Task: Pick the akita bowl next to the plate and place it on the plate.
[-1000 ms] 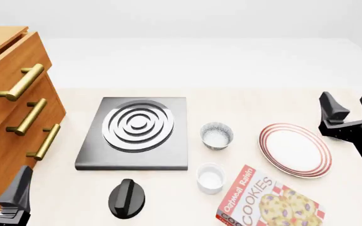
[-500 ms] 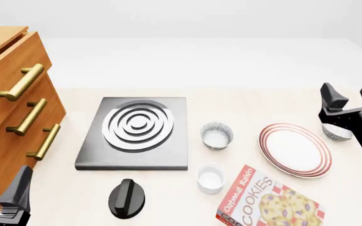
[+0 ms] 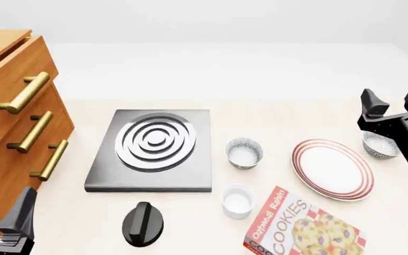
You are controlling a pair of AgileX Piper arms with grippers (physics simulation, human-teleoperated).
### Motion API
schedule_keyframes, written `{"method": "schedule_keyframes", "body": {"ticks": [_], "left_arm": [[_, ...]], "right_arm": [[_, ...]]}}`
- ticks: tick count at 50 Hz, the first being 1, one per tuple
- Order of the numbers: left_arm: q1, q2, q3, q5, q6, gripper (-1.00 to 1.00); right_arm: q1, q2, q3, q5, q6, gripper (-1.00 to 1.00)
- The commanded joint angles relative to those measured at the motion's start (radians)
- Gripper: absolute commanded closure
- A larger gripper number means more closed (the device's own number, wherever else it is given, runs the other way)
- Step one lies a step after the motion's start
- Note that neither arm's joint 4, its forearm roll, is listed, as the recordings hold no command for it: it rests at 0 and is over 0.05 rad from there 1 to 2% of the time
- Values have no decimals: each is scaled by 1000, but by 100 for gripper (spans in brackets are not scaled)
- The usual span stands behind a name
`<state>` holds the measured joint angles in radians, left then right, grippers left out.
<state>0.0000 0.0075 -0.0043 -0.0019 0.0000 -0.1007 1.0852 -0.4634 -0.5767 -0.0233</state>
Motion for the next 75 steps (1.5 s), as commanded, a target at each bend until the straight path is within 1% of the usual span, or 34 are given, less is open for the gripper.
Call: {"method": "schedule_keyframes", "body": {"ticks": [1, 19, 30, 53, 61, 75], "left_arm": [[0, 0, 0, 0, 0, -100], [0, 0, 0, 0, 0, -100], [0, 0, 0, 0, 0, -100], [0, 0, 0, 0, 0, -100], [0, 0, 0, 0, 0, -100], [0, 0, 0, 0, 0, -100]], "right_arm": [[-14, 43, -25, -10, -6, -100], [-33, 128, -49, -52, -26, -100], [-49, 159, -66, -57, -24, -100], [-79, 232, -122, -43, 25, -100], [-95, 234, -140, -24, 38, -100], [-119, 243, -157, -13, 48, -100]]}}
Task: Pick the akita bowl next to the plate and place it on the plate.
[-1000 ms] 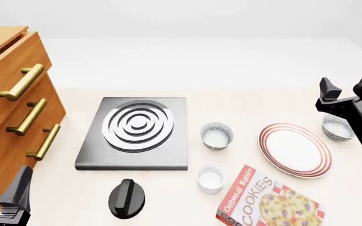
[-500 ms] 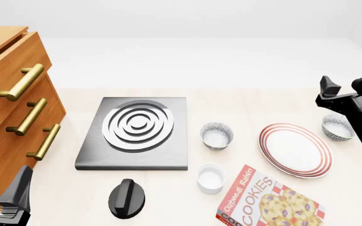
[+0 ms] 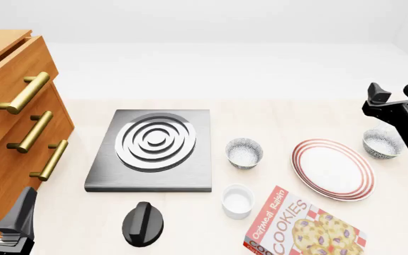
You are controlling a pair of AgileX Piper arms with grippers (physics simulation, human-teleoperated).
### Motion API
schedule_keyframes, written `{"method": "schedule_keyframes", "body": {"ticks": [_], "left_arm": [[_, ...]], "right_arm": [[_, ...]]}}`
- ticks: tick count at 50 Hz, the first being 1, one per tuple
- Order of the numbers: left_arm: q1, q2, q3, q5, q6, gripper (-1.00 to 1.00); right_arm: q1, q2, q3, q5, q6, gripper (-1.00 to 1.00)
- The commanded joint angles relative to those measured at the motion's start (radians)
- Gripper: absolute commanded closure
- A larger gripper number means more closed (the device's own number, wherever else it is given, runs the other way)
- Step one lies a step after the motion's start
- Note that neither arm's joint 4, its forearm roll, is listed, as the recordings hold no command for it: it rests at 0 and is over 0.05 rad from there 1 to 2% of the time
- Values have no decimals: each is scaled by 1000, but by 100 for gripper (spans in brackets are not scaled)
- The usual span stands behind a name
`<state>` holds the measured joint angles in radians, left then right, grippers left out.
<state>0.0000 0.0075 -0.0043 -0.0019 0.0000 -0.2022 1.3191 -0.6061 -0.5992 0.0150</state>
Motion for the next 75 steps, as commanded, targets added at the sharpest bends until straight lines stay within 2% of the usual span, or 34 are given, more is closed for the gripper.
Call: {"method": "schedule_keyframes", "body": {"ticks": [1, 22, 75], "left_arm": [[0, 0, 0, 0, 0, -100], [0, 0, 0, 0, 0, -100], [0, 0, 0, 0, 0, -100]], "right_arm": [[-19, 8, -16, 11, 10, -100], [-74, 26, -45, 28, 33, -100], [-173, 106, -42, -5, 58, -100]]}}
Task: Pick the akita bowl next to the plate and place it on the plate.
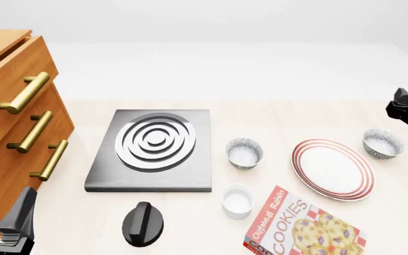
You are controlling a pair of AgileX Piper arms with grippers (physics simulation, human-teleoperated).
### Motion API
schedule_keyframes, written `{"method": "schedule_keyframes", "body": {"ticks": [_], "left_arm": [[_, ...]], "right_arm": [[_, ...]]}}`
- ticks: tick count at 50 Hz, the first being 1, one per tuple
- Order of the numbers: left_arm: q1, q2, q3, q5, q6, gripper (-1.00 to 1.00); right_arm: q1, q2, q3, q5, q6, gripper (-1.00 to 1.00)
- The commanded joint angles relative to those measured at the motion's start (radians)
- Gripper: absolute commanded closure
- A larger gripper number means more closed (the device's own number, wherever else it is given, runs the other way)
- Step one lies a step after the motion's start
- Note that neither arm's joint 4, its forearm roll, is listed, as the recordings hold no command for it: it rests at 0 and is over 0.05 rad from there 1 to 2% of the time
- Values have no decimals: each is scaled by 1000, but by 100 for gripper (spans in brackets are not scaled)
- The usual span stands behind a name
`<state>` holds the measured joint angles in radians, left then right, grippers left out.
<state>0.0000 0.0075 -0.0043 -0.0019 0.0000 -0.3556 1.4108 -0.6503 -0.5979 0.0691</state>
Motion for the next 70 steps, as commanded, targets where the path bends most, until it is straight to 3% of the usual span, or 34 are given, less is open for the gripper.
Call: {"method": "schedule_keyframes", "body": {"ticks": [1, 70], "left_arm": [[0, 0, 0, 0, 0, -100], [0, 0, 0, 0, 0, -100]], "right_arm": [[-22, 16, 1, -6, 5, -100], [-124, 147, -31, -35, 43, -100]]}}
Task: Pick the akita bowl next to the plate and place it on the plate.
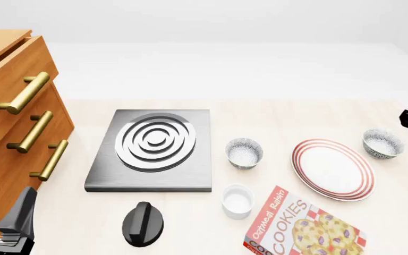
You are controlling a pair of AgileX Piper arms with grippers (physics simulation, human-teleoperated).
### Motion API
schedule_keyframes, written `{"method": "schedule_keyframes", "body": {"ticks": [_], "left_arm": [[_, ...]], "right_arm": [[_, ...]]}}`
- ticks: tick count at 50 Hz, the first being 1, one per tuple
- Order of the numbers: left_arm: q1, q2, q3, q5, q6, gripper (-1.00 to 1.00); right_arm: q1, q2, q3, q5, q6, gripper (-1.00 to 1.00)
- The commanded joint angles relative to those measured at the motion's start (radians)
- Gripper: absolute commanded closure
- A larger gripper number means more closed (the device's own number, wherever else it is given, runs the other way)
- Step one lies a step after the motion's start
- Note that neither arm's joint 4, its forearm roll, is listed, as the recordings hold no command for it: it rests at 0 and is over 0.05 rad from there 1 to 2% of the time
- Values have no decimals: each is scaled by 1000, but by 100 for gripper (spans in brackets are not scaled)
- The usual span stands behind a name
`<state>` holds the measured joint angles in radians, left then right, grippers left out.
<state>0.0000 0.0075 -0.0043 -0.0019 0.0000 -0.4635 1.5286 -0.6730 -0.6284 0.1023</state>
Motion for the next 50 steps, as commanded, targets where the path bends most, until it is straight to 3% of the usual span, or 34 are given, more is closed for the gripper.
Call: {"method": "schedule_keyframes", "body": {"ticks": [1, 50], "left_arm": [[0, 0, 0, 0, 0, -100], [0, 0, 0, 0, 0, -100]], "right_arm": [[-18, 34, -9, -5, 12, -100], [-35, 116, -21, -39, 13, -100]]}}
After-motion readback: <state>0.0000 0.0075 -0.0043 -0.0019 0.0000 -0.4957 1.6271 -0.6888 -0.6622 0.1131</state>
